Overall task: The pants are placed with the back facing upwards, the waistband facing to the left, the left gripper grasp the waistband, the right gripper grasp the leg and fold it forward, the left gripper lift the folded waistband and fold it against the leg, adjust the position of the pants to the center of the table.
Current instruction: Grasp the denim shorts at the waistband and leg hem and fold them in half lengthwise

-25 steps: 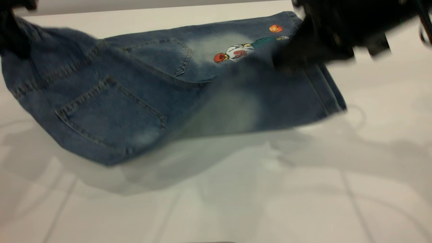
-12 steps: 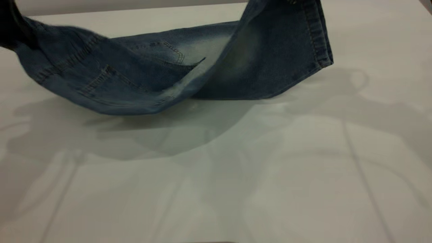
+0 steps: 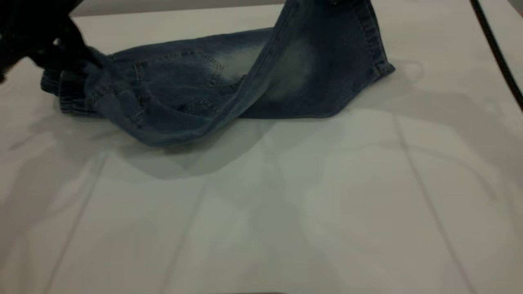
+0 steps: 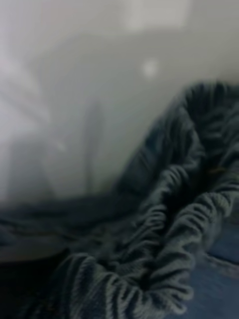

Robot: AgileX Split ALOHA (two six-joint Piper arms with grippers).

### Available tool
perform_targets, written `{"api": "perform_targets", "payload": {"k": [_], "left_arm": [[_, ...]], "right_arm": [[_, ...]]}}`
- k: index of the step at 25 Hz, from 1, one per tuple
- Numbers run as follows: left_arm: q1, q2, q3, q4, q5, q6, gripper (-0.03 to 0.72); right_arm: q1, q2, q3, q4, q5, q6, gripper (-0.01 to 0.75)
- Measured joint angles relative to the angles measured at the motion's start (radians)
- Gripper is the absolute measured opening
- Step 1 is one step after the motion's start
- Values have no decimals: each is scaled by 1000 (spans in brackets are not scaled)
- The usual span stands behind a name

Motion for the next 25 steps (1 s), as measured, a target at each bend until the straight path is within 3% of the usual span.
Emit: {"api": "perform_targets", "payload": {"k": [11, 17, 25], "left_arm": [[46, 104, -43, -397, -74, 0, 83], [60, 105, -43, -453, -151, 0, 83], [63, 156, -52, -463, -238, 1, 83]], "right_arm": [[-89, 143, -192, -6, 59, 101, 24], [-104, 242, -287, -11, 80, 159, 24], [-104, 299, -301, -22, 47, 194, 24]]}}
